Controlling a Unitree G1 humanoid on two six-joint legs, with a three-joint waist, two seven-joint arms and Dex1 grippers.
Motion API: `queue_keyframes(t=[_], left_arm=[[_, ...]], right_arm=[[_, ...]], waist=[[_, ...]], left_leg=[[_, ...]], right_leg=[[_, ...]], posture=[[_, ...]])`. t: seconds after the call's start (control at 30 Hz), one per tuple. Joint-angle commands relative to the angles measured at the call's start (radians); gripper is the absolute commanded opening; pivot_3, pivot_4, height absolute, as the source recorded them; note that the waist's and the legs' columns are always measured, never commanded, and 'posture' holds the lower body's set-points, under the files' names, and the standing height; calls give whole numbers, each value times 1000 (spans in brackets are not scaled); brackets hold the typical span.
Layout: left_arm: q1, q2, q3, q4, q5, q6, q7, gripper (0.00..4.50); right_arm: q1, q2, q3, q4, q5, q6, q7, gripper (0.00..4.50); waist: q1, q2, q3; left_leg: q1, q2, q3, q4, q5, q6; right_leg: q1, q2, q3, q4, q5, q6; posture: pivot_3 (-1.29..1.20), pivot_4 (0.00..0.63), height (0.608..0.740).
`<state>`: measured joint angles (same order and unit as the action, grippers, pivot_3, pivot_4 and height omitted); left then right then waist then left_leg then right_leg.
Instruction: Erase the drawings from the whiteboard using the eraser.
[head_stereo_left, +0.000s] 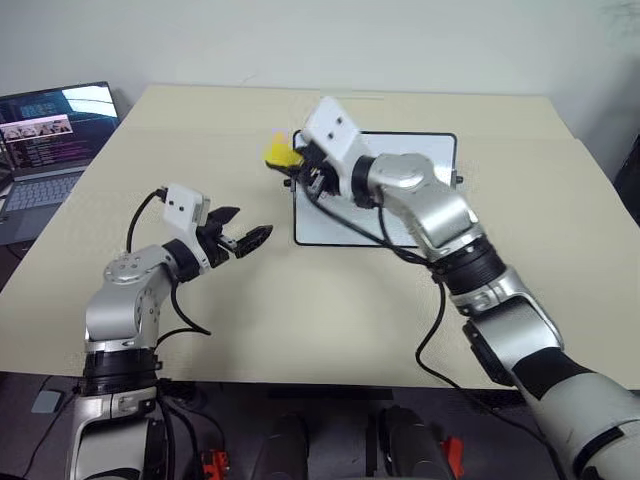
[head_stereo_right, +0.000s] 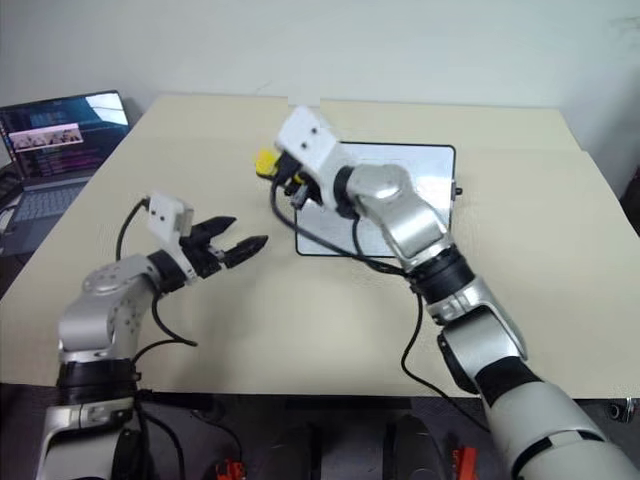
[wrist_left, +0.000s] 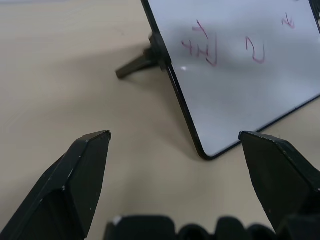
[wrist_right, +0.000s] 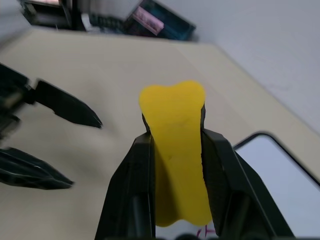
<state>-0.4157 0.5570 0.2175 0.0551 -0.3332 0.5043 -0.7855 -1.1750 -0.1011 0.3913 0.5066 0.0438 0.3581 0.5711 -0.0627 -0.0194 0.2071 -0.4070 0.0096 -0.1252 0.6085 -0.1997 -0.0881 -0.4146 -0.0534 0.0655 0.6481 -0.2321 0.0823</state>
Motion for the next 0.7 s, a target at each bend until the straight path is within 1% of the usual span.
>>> queue_keyframes(t=[0.03, 0.17, 0.27, 0.5, 0.6, 0.7], left_arm=[[8, 36, -36, -95, -15, 0, -33, 4500], [1, 54, -73, -136, -17, 16, -52, 4500], [-18, 63, -80, -164, -29, 29, -55, 4500], [-53, 82, -87, -193, -44, 60, -58, 4500], [-54, 78, -93, -214, -46, 64, -46, 4500], [-44, 62, -87, -245, -61, 73, -27, 4500]], right_arm=[[-88, 47, 4, 219, -85, -169, -45, 953], [-162, 78, -19, 473, -146, -290, -129, 953], [-212, 92, -44, 585, -167, -344, -180, 953], [-272, 96, -91, 718, -208, -400, -259, 953], [-281, 87, -107, 740, -223, -411, -289, 953], [-270, 106, -103, 753, -249, -425, -285, 953]], waist=[[-6, 0, 0], [-6, 0, 0], [-11, 0, 0], [-28, 0, 0], [-28, 0, 0], [-29, 0, 0]], left_leg=[[0, 0, 0, 0, 0, 0], [0, 0, 0, 0, 0, 0], [0, 0, 0, -1, 0, 0], [1, 0, 0, -2, 0, 0], [2, 0, 0, -3, 0, 0], [2, 0, 0, -3, 0, 0]], right_leg=[[0, 0, 0, 0, 0, 0], [0, 0, 0, 0, 0, -1], [0, 0, 0, 0, 0, -1], [0, 0, 0, 1, 0, -1], [0, 1, 1, 1, 0, -1], [0, 1, 1, 1, 0, -1]], posture=[[0, 150, 740], [0, 150, 740], [0, 150, 740], [0, 150, 740], [0, 150, 740], [0, 150, 740]])
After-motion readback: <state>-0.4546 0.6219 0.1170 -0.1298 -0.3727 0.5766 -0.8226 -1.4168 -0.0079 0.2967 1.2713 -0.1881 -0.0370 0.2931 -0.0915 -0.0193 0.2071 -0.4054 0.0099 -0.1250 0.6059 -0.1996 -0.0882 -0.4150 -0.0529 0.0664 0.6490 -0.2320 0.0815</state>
